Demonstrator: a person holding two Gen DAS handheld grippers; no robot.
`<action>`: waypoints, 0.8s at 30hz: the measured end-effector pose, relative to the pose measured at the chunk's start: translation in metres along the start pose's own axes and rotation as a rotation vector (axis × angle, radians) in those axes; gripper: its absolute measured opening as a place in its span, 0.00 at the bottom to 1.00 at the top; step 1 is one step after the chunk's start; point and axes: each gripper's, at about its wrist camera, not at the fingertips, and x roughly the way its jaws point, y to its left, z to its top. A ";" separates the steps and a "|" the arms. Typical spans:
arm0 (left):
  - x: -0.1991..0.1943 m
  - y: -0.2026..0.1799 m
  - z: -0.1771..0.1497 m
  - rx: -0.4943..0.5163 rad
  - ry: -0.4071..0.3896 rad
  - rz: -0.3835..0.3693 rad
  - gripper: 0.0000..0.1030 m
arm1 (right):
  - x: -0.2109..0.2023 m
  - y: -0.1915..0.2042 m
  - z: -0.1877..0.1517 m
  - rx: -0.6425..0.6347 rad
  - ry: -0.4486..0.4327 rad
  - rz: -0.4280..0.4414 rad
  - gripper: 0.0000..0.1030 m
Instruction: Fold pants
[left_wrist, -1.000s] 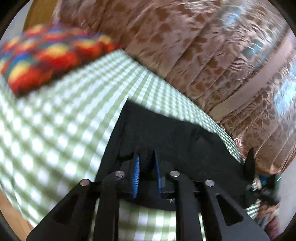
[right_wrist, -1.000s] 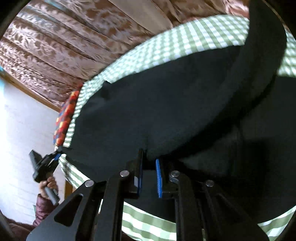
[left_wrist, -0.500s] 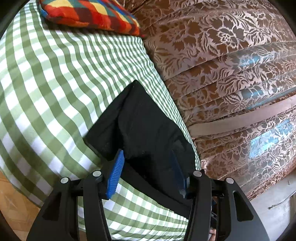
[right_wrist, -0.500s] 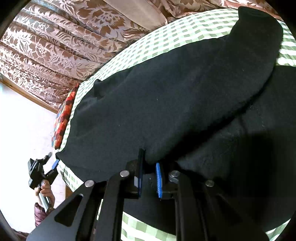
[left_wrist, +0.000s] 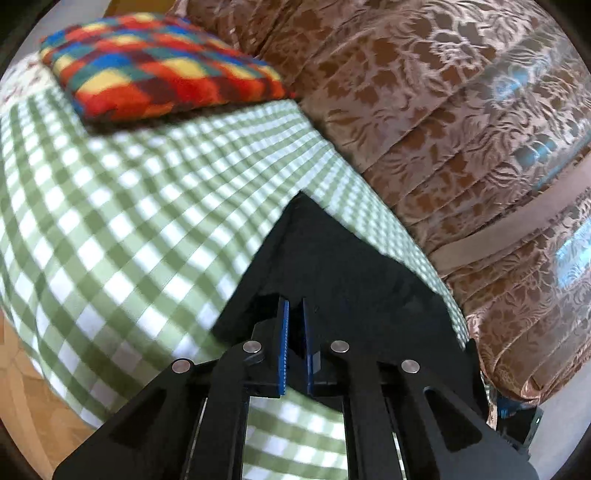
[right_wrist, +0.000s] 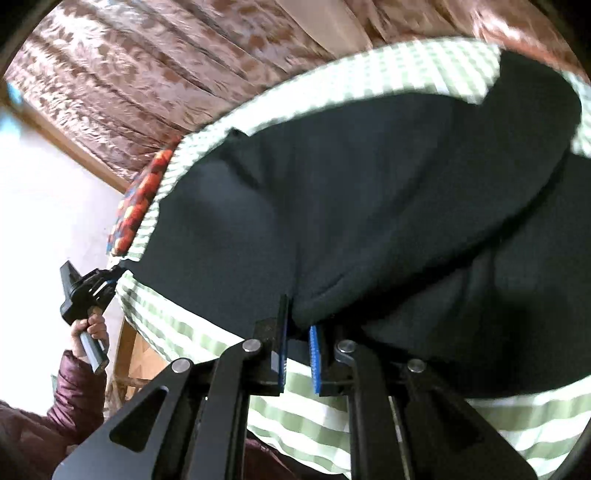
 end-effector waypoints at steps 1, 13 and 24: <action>0.001 0.005 -0.002 -0.016 0.001 -0.001 0.06 | 0.002 -0.003 -0.001 0.010 0.000 0.002 0.08; -0.003 0.012 -0.006 0.008 0.008 0.007 0.06 | 0.012 -0.006 -0.008 -0.016 0.029 -0.017 0.08; -0.055 0.021 0.006 -0.070 -0.129 -0.017 0.39 | -0.002 -0.012 -0.003 0.013 0.026 0.051 0.45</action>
